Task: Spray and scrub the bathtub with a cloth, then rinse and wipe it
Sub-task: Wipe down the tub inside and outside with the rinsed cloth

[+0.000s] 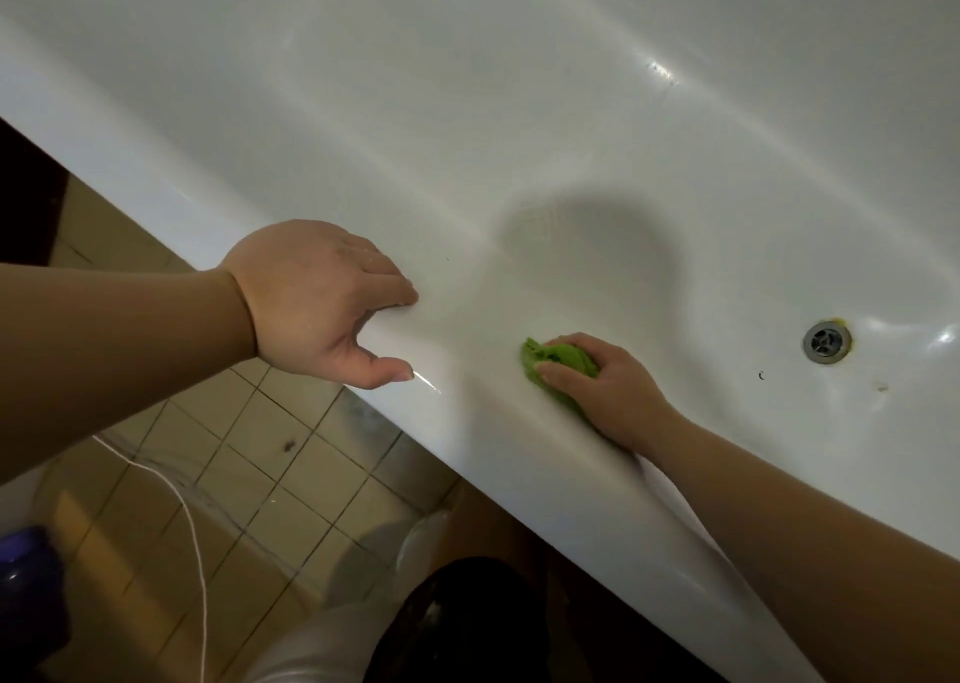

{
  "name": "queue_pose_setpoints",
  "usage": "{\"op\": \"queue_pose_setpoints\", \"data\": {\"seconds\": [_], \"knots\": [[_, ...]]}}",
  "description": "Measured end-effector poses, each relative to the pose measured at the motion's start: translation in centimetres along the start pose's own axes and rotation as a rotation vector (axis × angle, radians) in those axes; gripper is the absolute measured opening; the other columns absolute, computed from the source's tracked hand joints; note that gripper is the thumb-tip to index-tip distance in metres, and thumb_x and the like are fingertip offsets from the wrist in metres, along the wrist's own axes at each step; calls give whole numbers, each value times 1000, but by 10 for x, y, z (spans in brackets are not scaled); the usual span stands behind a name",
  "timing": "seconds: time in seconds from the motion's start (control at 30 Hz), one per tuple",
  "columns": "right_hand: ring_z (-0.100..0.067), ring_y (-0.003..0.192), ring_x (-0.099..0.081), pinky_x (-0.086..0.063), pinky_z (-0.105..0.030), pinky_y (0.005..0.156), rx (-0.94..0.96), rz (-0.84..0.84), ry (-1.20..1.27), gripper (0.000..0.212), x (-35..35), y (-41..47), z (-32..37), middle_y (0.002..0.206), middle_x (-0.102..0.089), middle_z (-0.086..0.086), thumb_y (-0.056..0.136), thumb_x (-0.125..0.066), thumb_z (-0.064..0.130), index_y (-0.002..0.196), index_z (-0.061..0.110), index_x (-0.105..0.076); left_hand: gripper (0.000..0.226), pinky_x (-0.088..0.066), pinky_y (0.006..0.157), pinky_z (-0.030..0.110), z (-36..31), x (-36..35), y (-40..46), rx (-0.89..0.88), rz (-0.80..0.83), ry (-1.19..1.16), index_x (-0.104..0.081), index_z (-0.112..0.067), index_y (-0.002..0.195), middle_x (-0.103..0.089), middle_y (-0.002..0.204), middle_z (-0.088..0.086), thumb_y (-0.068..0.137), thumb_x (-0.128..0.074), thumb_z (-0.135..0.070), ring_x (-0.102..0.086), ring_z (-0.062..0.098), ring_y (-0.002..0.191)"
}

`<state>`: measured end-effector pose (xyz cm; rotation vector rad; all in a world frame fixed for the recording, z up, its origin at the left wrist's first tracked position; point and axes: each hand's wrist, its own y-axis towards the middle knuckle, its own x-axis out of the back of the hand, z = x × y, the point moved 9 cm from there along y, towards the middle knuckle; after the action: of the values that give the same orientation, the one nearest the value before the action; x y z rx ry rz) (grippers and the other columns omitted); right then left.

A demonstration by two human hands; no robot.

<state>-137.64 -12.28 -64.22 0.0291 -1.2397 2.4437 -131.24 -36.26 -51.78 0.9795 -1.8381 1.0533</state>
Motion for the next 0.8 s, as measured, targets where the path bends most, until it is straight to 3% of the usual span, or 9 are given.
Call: {"op": "queue_pose_setpoints", "data": {"seconds": [0.07, 0.17, 0.33, 0.43, 0.5, 0.57, 0.63, 0.8], "knots": [[-14, 98, -67, -52, -35, 88, -61, -33, -18, 31, -7, 31, -7, 101, -72, 12, 86, -72, 61, 104, 35, -72, 89, -58, 68, 45, 2, 1, -2, -13, -17, 1, -74, -13, 116, -76, 94, 1, 88, -36, -87, -73, 31, 88], [-18, 96, -67, -54, -42, 95, -53, -13, 16, 35, -31, 72, 28, 98, -73, 6, 86, -73, 60, 100, 28, -73, 89, -58, 66, 45, 5, 3, -3, -25, -37, -14, -74, -11, 114, -76, 94, 2, 89, -35, -86, -73, 32, 85], [-9, 93, -66, -53, -31, 87, 136, 43, 107, 27, -46, 44, 110, 97, -72, 13, 86, -76, 52, 106, 34, -74, 87, -58, 64, 46, 16, 7, -6, -20, -43, -20, -74, -10, 111, -75, 93, 4, 88, -38, -86, -72, 33, 82], [-1, 98, -64, -48, -21, 86, 130, 53, 79, 34, -27, 9, 75, 109, -70, 17, 84, -78, 53, 113, 38, -72, 87, -57, 64, 45, 24, 9, -10, -17, -39, -16, -74, -10, 111, -75, 92, 4, 88, -39, -86, -72, 34, 81], [0, 97, -64, -47, -23, 84, 27, 18, 36, 30, -12, 9, 31, 107, -71, 17, 84, -79, 53, 110, 38, -73, 87, -57, 65, 45, 26, 9, -12, -18, -31, -25, -74, -10, 111, -75, 92, 4, 88, -38, -87, -71, 34, 81], [-9, 95, -67, -49, -31, 85, -74, -36, -33, 24, -6, 28, -9, 100, -73, 13, 87, -76, 53, 103, 36, -73, 87, -56, 64, 44, 28, 10, -13, -15, -31, -29, -74, -11, 110, -74, 89, 2, 87, -39, -86, -71, 33, 80], [-21, 97, -66, -50, -35, 87, -167, -71, -100, 30, -9, 60, -34, 97, -72, 6, 88, -72, 59, 98, 31, -70, 84, -56, 63, 43, 29, 11, -12, -12, -37, -29, -74, -11, 109, -73, 86, -1, 86, -43, -85, -70, 31, 79], [-32, 113, -60, -46, -38, 97, -268, -41, -178, 60, -40, 145, -27, 127, -64, -10, 91, -62, 66, 122, 15, -62, 79, -58, 63, 42, 32, 12, -13, 1, -60, -58, -75, -9, 106, -72, 82, -1, 82, -51, -81, -71, 31, 78]]}}
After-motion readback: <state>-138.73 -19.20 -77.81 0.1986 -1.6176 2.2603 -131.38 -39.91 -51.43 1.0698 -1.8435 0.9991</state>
